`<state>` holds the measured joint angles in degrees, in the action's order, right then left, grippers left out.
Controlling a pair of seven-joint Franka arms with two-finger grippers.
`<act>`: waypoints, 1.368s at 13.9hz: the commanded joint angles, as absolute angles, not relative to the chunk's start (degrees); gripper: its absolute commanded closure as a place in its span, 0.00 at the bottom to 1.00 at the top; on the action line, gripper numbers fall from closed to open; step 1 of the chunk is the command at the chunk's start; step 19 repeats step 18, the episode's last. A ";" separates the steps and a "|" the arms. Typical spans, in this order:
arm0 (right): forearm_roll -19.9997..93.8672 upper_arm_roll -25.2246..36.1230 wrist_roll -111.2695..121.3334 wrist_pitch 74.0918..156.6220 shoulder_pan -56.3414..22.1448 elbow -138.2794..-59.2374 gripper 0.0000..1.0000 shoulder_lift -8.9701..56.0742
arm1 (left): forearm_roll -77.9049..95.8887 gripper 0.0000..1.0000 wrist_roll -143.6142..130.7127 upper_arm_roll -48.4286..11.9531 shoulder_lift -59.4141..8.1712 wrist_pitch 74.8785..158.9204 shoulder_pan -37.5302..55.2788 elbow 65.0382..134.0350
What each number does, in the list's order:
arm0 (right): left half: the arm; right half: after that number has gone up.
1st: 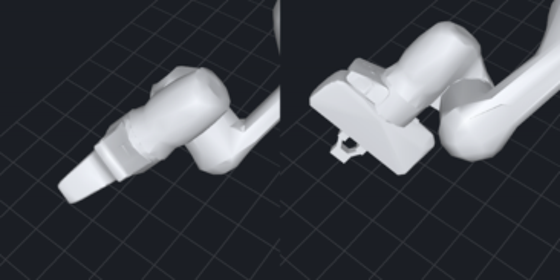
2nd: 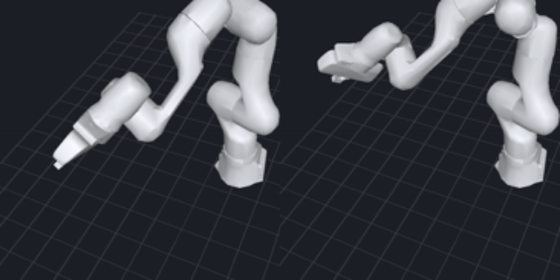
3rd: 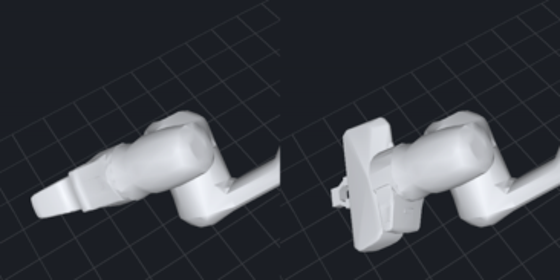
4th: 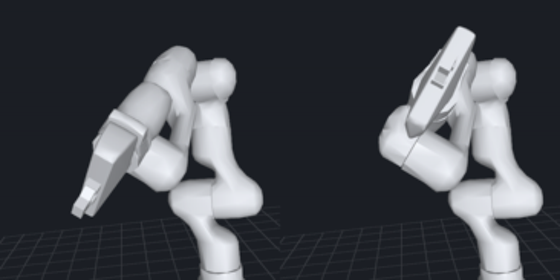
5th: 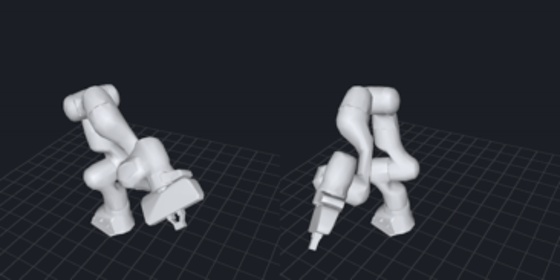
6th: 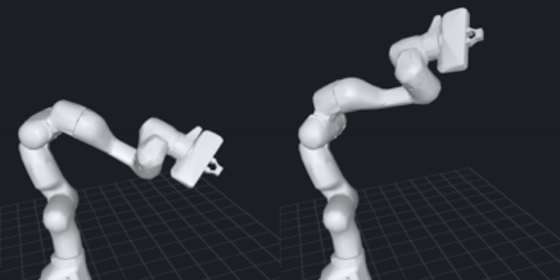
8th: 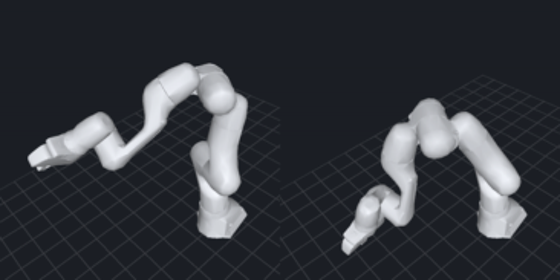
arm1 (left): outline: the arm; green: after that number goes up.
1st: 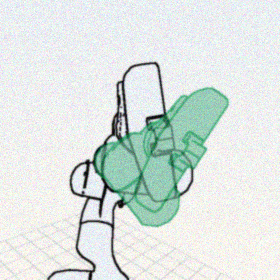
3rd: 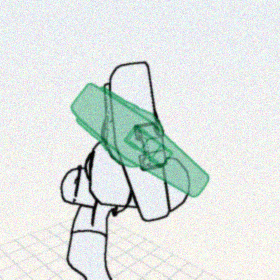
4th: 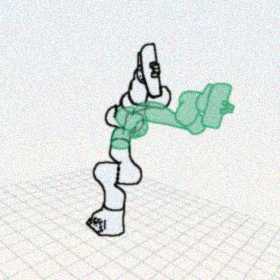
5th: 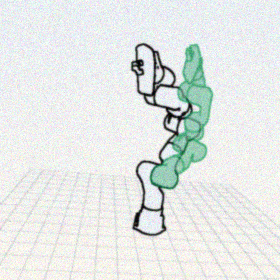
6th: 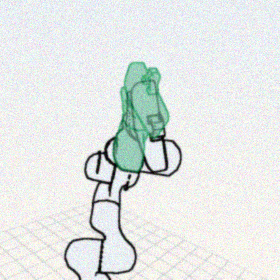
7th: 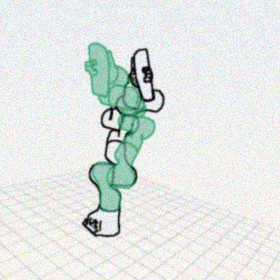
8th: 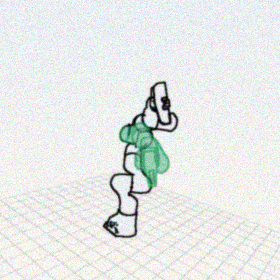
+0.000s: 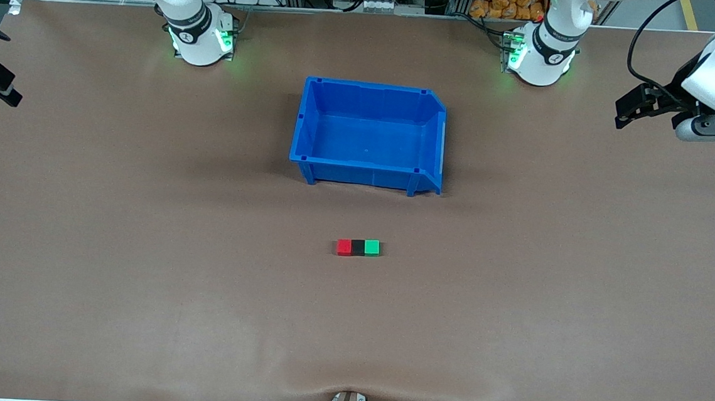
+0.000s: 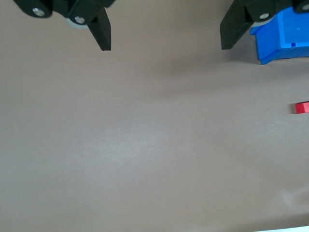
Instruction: Attach green and red cubes to black cube
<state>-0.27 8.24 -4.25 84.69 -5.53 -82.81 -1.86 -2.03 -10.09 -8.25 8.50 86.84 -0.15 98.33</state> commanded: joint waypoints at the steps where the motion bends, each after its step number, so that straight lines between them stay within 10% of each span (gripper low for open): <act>1: -0.70 8.09 -4.57 83.85 -5.54 -81.47 0.00 -1.41 | -2.64 0.00 -8.53 -8.44 6.95 85.69 -0.88 95.81; 19: -1.66 8.35 -4.66 83.76 -5.54 -81.48 0.00 0.25 | -2.72 0.00 -4.92 -7.82 6.42 84.20 -2.37 92.20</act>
